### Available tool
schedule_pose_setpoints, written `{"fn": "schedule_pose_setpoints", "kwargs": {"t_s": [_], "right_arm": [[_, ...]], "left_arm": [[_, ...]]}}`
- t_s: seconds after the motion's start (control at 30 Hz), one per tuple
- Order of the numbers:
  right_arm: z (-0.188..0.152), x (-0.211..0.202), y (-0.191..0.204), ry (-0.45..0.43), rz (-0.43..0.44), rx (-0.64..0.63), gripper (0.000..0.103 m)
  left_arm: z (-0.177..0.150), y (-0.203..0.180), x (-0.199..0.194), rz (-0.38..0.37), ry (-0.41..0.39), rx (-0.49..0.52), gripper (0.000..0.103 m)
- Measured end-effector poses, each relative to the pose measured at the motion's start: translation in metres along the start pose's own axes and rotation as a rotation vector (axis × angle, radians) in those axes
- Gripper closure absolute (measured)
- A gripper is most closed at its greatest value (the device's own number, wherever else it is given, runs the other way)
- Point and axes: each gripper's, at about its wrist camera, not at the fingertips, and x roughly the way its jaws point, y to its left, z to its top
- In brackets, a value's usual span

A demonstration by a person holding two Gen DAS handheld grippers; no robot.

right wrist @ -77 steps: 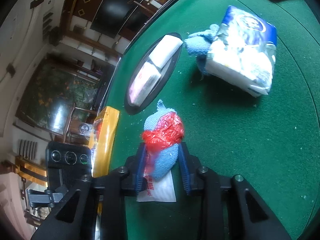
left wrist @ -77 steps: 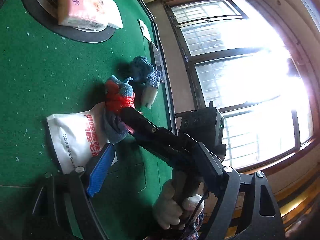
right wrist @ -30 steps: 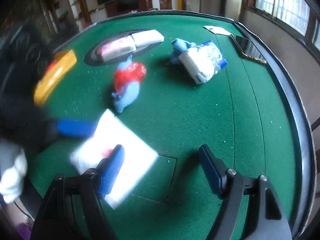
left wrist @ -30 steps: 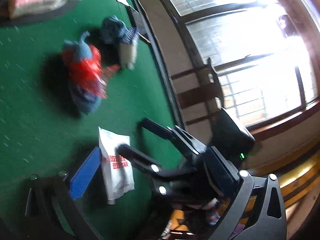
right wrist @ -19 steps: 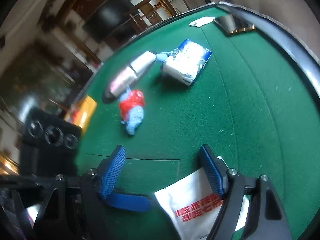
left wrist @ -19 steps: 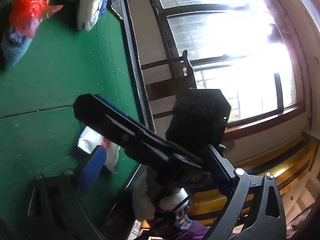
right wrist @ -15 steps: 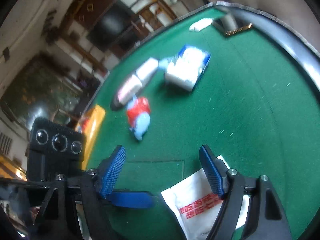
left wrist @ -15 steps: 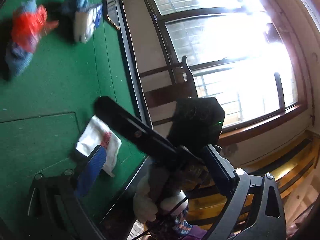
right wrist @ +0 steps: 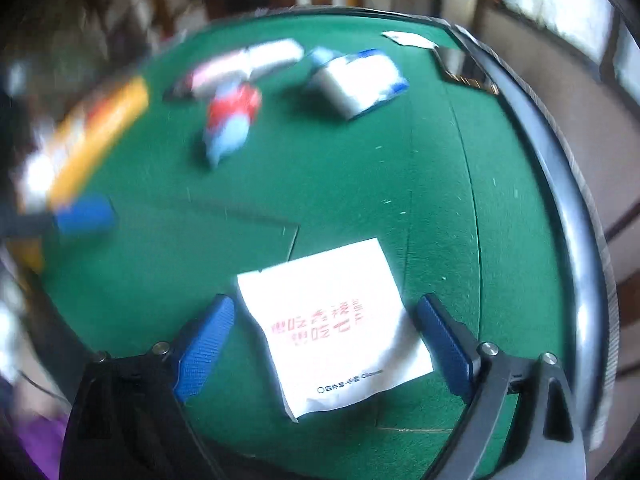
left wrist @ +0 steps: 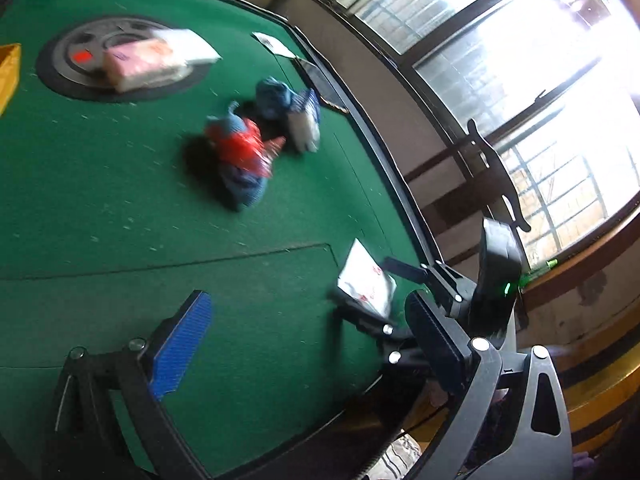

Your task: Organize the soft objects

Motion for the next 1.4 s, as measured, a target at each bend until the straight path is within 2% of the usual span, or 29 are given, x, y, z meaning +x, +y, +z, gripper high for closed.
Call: {"fn": "schedule_pose_setpoints", "kwargs": {"t_s": [0.03,0.1,0.17,0.33,0.47,0.6,0.77,0.8,0.83,0.87,0.93,0.97,1.0,1.03,1.13,1.23,1.4], "right_arm": [[0.000,0.000,0.003,0.000,0.023,-0.011,0.012],[0.001,-0.002,0.003,0.009,0.035,-0.020,0.023],[0.000,-0.004,-0.003,0.008,0.036,-0.008,0.045],[-0.005,-0.014,-0.028,-0.010,0.140,0.119,0.049],[-0.009,-0.017,-0.051,-0.048,0.251,0.228,0.049],[-0.010,-0.017,-0.062,-0.075,0.312,0.277,0.049],[-0.011,-0.018,-0.065,-0.094,0.342,0.294,0.049],[-0.011,-0.018,-0.066,-0.098,0.346,0.297,0.049],[-0.011,-0.019,-0.067,-0.102,0.351,0.303,0.049],[-0.012,-0.020,-0.068,-0.105,0.357,0.311,0.049],[-0.012,-0.020,-0.069,-0.108,0.365,0.323,0.049],[-0.012,-0.021,-0.070,-0.109,0.370,0.327,0.049],[-0.012,-0.022,-0.069,-0.111,0.378,0.329,0.049],[-0.012,-0.022,-0.068,-0.113,0.383,0.332,0.049],[-0.008,-0.024,-0.060,-0.117,0.395,0.326,0.049],[-0.002,-0.026,-0.049,-0.122,0.400,0.313,0.049],[0.018,-0.035,-0.016,-0.141,0.428,0.252,0.049]], "left_arm": [[0.002,0.003,-0.004,0.014,-0.012,-0.001,0.005],[0.006,-0.001,0.000,0.041,-0.032,0.011,0.005],[0.009,-0.003,-0.002,0.071,-0.050,0.035,0.005],[0.025,-0.008,0.015,0.110,-0.056,0.075,0.005],[0.045,0.000,0.037,0.137,-0.051,0.053,0.005],[0.068,0.009,0.058,0.176,-0.067,0.034,0.005],[0.088,0.011,0.100,0.308,-0.027,0.034,0.005],[0.089,0.006,0.104,0.346,-0.048,0.068,0.005],[0.087,0.000,0.115,0.401,-0.020,0.110,0.005],[0.085,-0.006,0.119,0.437,-0.014,0.145,0.009],[0.080,-0.013,0.122,0.447,0.001,0.184,0.035],[0.078,-0.015,0.121,0.428,0.016,0.198,0.069],[0.077,-0.014,0.119,0.403,0.036,0.192,0.079],[0.077,-0.011,0.116,0.372,0.055,0.167,0.079],[0.069,-0.007,0.095,0.353,0.015,0.162,0.079],[0.061,0.002,0.064,0.300,-0.033,0.111,0.079],[0.036,0.016,-0.013,0.229,-0.146,0.035,0.078]]}}
